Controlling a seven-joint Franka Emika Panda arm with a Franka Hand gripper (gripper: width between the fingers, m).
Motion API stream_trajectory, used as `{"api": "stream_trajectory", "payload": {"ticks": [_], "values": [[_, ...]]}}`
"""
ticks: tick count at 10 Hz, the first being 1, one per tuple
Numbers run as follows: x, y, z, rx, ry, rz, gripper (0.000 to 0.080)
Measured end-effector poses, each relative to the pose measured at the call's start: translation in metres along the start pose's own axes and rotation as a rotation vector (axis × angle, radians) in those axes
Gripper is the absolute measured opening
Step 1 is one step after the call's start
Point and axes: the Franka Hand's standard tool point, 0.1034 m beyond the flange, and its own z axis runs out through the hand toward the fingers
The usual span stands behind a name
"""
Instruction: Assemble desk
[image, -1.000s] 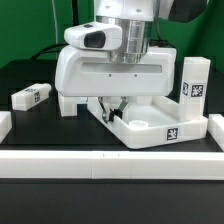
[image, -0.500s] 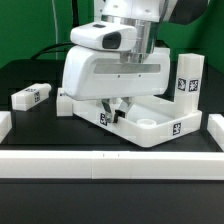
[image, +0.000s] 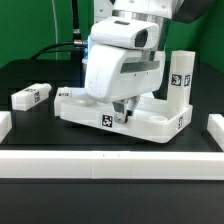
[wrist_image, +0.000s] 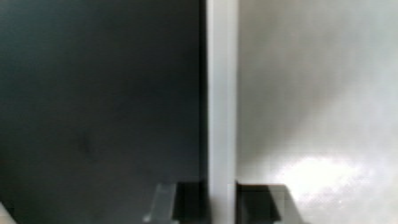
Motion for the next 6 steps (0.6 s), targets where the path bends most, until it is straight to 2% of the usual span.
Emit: {"api": "stream_trajectory", "payload": {"ticks": [2, 4, 6], "values": [[0.0, 0.0, 0.001, -0.004, -0.007, -0.068, 0.0061], [0.024, -0.004, -0.001, 0.003, 0.002, -0.084, 0.0061], [0.039, 0.004, -0.004, 0.006, 0.004, -0.109, 0.0061]]}}
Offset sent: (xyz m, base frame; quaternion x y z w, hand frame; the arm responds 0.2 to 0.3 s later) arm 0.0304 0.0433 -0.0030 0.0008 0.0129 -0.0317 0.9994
